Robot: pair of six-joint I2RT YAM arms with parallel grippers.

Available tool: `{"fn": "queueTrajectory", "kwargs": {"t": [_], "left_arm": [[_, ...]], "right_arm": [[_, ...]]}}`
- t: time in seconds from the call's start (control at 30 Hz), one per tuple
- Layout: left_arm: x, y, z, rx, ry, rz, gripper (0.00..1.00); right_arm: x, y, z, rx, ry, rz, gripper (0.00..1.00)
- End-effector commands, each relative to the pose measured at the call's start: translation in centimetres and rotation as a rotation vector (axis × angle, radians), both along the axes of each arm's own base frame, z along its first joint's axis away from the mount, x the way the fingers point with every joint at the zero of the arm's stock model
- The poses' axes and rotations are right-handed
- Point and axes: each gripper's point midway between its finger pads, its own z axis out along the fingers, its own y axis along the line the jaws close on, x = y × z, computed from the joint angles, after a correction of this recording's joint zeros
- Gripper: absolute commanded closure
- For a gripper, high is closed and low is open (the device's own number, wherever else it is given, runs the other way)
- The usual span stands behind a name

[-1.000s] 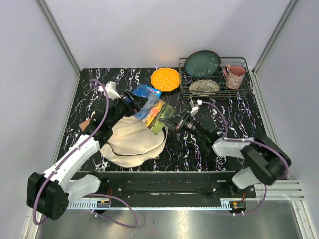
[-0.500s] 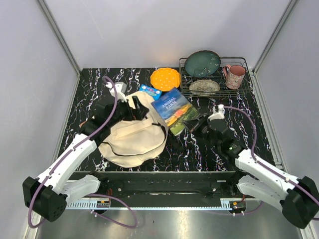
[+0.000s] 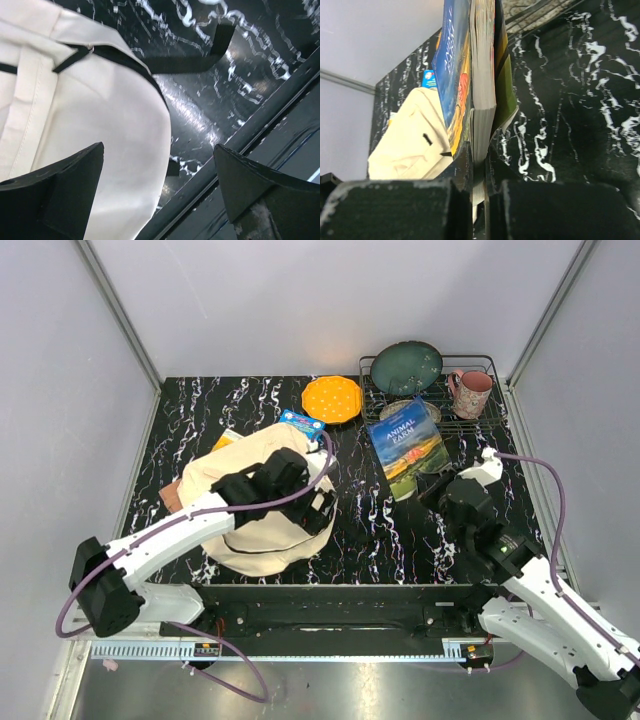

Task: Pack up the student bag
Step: Place the book in the student bag.

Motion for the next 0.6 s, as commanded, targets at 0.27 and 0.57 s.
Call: {"fn": "queueTrajectory", "kwargs": {"t": [0.27, 0.57], "left_arm": [[-1.2, 1.7, -3.5, 0.222, -0.015, -0.028, 0.07], [-1.6, 2.6, -7.6, 0.349, 0.020, -0.018, 0.13]], "right_arm": [[0.4, -1.3, 1.2, -0.016, -0.033, -0.067, 1.00], [0.3, -1.2, 1.2, -0.001, -0.042, -0.063, 1.00]]}}
